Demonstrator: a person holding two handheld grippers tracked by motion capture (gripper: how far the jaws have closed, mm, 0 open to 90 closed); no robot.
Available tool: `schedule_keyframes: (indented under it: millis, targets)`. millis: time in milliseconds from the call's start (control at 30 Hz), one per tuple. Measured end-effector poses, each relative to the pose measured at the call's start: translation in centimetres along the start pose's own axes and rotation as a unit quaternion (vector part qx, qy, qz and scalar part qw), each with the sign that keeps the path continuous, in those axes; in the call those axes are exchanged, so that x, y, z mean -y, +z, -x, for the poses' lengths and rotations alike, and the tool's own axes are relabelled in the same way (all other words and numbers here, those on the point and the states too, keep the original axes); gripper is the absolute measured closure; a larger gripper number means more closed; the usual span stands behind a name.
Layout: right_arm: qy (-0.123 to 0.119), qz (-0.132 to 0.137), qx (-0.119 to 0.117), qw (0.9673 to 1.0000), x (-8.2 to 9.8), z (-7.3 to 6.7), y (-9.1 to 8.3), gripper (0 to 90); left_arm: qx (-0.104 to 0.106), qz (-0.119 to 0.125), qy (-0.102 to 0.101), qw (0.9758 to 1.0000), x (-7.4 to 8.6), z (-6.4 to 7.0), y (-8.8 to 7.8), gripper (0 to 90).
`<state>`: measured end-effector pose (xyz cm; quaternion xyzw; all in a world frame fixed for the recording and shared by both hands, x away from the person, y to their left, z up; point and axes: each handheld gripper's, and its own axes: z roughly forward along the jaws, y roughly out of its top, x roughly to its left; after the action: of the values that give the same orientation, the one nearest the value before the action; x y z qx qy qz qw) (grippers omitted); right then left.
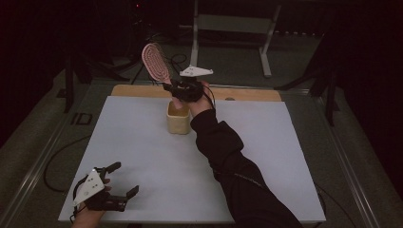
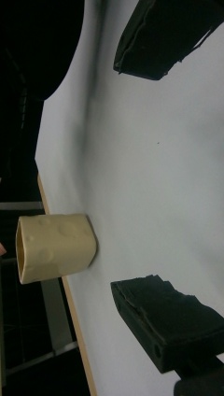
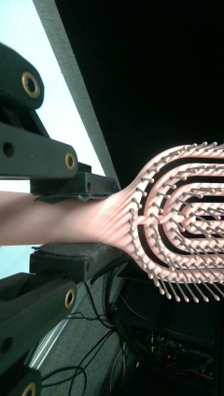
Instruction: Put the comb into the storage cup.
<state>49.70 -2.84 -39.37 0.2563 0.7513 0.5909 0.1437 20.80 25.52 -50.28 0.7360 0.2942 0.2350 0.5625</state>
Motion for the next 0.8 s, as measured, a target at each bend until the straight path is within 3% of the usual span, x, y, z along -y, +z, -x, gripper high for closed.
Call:
schedule_keyframes:
  millis: [600, 800]
  targets:
    - [0.006, 0.024, -0.009, 0.9997, 2.3, 1.4, -0.1, 70.1, 0.001, 0.001, 0.003, 1.0000, 0.0, 0.1, 0.0, 0.0]
    - [0.007, 0.016, -0.018, 0.9997, 3.6, 1.6, 0.2, 70.1, 0.002, 0.001, 0.003, 1.0000, 0.0, 0.1, 0.0, 0.0]
